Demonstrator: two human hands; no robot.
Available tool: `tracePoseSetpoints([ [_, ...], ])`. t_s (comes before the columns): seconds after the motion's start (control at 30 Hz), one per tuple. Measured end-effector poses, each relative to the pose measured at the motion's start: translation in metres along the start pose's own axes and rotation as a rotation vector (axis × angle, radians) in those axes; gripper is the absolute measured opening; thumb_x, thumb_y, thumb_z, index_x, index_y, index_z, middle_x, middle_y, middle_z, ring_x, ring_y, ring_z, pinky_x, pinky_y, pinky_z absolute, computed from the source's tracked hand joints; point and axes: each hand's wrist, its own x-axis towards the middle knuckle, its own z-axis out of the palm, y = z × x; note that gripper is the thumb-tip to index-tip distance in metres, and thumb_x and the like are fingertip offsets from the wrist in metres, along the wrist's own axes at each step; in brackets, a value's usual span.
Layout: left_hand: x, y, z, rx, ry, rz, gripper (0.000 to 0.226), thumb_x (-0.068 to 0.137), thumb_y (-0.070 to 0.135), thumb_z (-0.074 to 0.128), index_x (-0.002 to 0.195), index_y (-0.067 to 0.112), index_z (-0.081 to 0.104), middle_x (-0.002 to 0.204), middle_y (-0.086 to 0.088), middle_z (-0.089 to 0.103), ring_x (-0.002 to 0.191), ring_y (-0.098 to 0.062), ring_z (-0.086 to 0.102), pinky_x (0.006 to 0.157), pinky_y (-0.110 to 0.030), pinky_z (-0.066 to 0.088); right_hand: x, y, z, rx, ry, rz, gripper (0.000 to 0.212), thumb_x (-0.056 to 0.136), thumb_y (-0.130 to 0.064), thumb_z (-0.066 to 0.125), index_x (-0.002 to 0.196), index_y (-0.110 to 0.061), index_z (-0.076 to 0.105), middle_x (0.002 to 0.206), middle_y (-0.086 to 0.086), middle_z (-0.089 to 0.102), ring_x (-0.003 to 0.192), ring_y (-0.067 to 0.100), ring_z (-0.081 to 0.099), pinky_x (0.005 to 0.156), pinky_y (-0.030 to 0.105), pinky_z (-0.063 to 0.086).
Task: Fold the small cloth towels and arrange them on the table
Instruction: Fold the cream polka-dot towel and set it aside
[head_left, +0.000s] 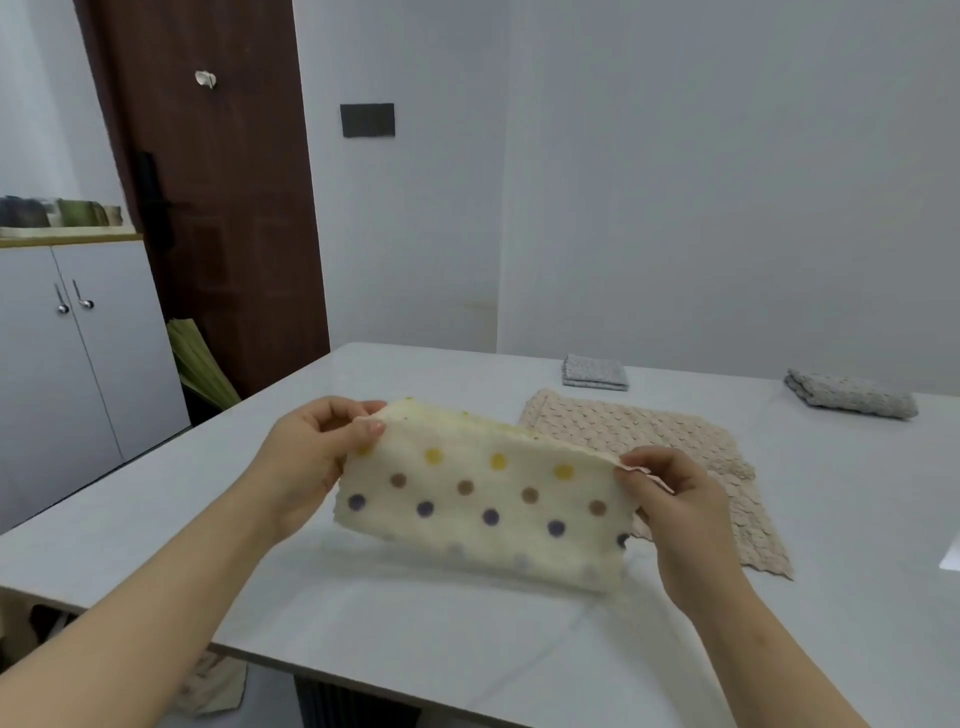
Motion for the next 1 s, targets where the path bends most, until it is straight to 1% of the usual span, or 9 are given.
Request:
tracePoseSetpoints([
  [0.1,-0.010,0.022,-0.001,-0.068,-0.005,0.068,0.021,0.087,0.000,0.053,0.068,0.009,0.052,0.087,0.003,0.067,0.073,-0.017,0.061,0.061,-0.030,0.047,-0.003,-0.021,-0.003,0.118,-0.017,0.016,0.029,0.083,0.008,0.055,0.069,-0.016,0.061,0.068,-0.003,0.056,0.060,0.013,0.050,0.051,0.024,0.040],
  [0.17,-0.011,0.027,-0.003,-0.074,-0.020,0.046,0.021,0.086,0.003,0.054,0.067,0.011,0.053,0.076,0.007,0.071,0.065,-0.013,0.064,0.058,-0.028,0.049,-0.004,-0.034,-0.006,0.127,-0.034,0.040,0.027,0.084,0.005,0.056,0.069,-0.017,0.061,0.065,-0.003,0.057,0.054,0.012,0.051,0.046,0.023,0.039],
  [0.27,-0.008,0.015,-0.005,-0.002,-0.053,-0.046,0.023,0.084,0.003,0.059,0.064,0.013,0.055,0.082,0.000,0.072,0.073,-0.021,0.060,0.069,-0.034,0.046,-0.004,-0.035,-0.010,-0.060,-0.050,0.092,0.020,0.084,0.001,0.058,0.073,-0.016,0.062,0.067,0.001,0.058,0.049,0.009,0.053,0.044,0.020,0.039],
  [0.37,-0.011,-0.020,-0.008,0.246,-0.061,-0.130,0.020,0.083,0.006,0.064,0.067,0.012,0.055,0.092,-0.010,0.066,0.069,-0.019,0.057,0.058,-0.027,0.047,-0.007,-0.010,-0.013,-0.305,-0.041,0.131,0.020,0.084,0.000,0.058,0.073,-0.017,0.062,0.072,0.004,0.060,0.059,0.016,0.052,0.048,0.024,0.040],
  [0.53,-0.020,-0.064,-0.013,0.755,-0.108,-0.069,0.008,0.083,0.019,0.066,0.078,0.014,0.063,0.082,0.002,0.067,0.063,-0.011,0.060,0.058,-0.019,0.046,-0.012,0.028,-0.014,-0.680,-0.106,0.052,0.031,0.082,-0.003,0.053,0.068,-0.030,0.055,0.071,-0.010,0.058,0.068,0.008,0.052,0.055,0.018,0.034],
  [0.7,-0.015,-0.053,-0.005,0.852,-0.100,0.028,0.006,0.084,0.019,0.064,0.078,0.018,0.063,0.073,0.009,0.060,0.059,-0.008,0.048,0.055,-0.019,0.036,-0.005,0.038,-0.014,-0.797,-0.121,0.039,0.018,0.087,-0.012,0.048,0.085,-0.029,0.055,0.073,-0.015,0.055,0.068,0.002,0.049,0.055,0.018,0.034],
  [0.8,-0.005,-0.040,-0.002,0.766,-0.107,0.053,0.009,0.082,0.014,0.066,0.074,0.014,0.063,0.071,0.006,0.060,0.064,-0.012,0.051,0.061,-0.021,0.040,-0.004,0.041,-0.014,-0.838,-0.132,0.031,0.020,0.089,-0.012,0.046,0.093,-0.027,0.059,0.076,-0.012,0.056,0.075,0.011,0.050,0.058,0.023,0.033],
  [0.93,0.005,-0.051,-0.003,0.941,-0.190,-0.060,0.009,0.082,0.014,0.062,0.076,0.019,0.058,0.080,0.004,0.059,0.071,-0.010,0.052,0.062,-0.019,0.039,-0.004,0.041,-0.013,-0.893,-0.137,0.026,0.021,0.087,-0.009,0.047,0.095,-0.020,0.064,0.079,-0.006,0.057,0.076,0.013,0.048,0.055,0.018,0.032],
  [1.0,0.007,-0.061,-0.005,0.972,-0.236,-0.129,0.008,0.084,0.015,0.060,0.086,0.022,0.055,0.089,0.003,0.057,0.075,-0.009,0.051,0.063,-0.018,0.040,-0.005,0.040,-0.013,-0.909,-0.143,0.027,0.022,0.087,-0.009,0.047,0.096,-0.019,0.065,0.079,-0.005,0.058,0.076,0.013,0.049,0.056,0.024,0.033],
])
